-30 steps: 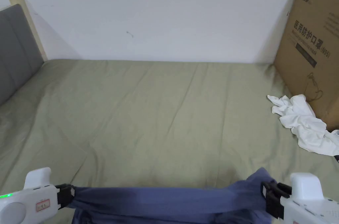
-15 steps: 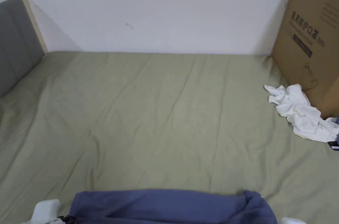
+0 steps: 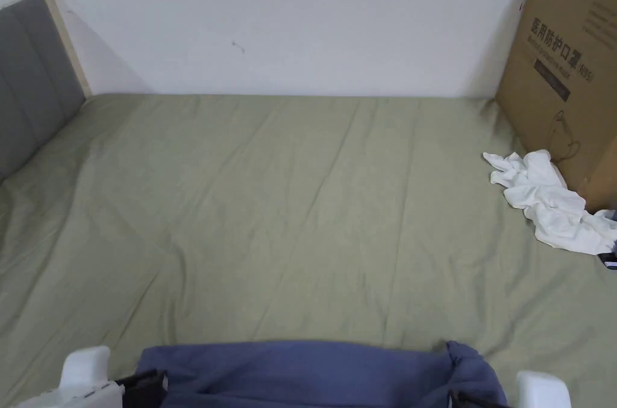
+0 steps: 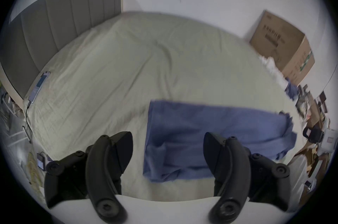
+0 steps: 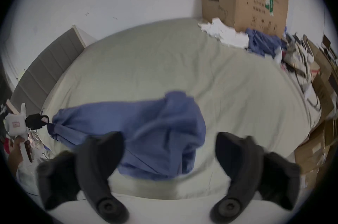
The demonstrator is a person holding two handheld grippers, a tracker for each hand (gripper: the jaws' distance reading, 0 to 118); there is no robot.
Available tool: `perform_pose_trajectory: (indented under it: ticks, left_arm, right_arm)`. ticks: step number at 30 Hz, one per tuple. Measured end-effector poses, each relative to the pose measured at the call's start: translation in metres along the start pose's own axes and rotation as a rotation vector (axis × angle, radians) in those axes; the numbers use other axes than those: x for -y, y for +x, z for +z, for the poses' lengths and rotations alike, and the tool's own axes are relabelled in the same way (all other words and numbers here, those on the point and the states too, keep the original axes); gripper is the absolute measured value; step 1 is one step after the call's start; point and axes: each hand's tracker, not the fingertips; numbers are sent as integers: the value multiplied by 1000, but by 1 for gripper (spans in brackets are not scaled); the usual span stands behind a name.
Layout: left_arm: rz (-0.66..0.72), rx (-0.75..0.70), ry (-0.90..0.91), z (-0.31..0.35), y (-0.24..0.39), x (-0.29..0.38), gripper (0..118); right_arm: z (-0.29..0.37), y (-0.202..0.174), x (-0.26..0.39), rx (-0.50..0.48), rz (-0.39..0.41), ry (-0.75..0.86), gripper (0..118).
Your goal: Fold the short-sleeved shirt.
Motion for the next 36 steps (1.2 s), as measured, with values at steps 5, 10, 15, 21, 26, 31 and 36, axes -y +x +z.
perform_pose_trajectory:
  ticks: [5,10,15,21,26,31,36]
  left_arm:
    - [-24,22,160,37,22,-46,108]
    - [-50,61,369,75,44,-87,118]
    - [-57,66,515,94,62,-116,118]
    - [-122,4,690,102,88,-122,97]
    - [-150,43,678,97,99,-117,4]
    - [-142,74,632,87,99,-111,3]
    - [-115,110,573,81,91,-109,3]
  right_arm:
    - [35,-21,-52,-10,69,196,111]
    - [65,-41,-97,-25,89,378,111]
    - [80,-60,-126,2,110,514,111]
    - [84,-78,-136,65,114,595,55]
    - [82,-81,-133,57,103,638,2]
    - [82,-83,-134,49,116,618,2]
    - [85,-85,-132,42,109,613,2]
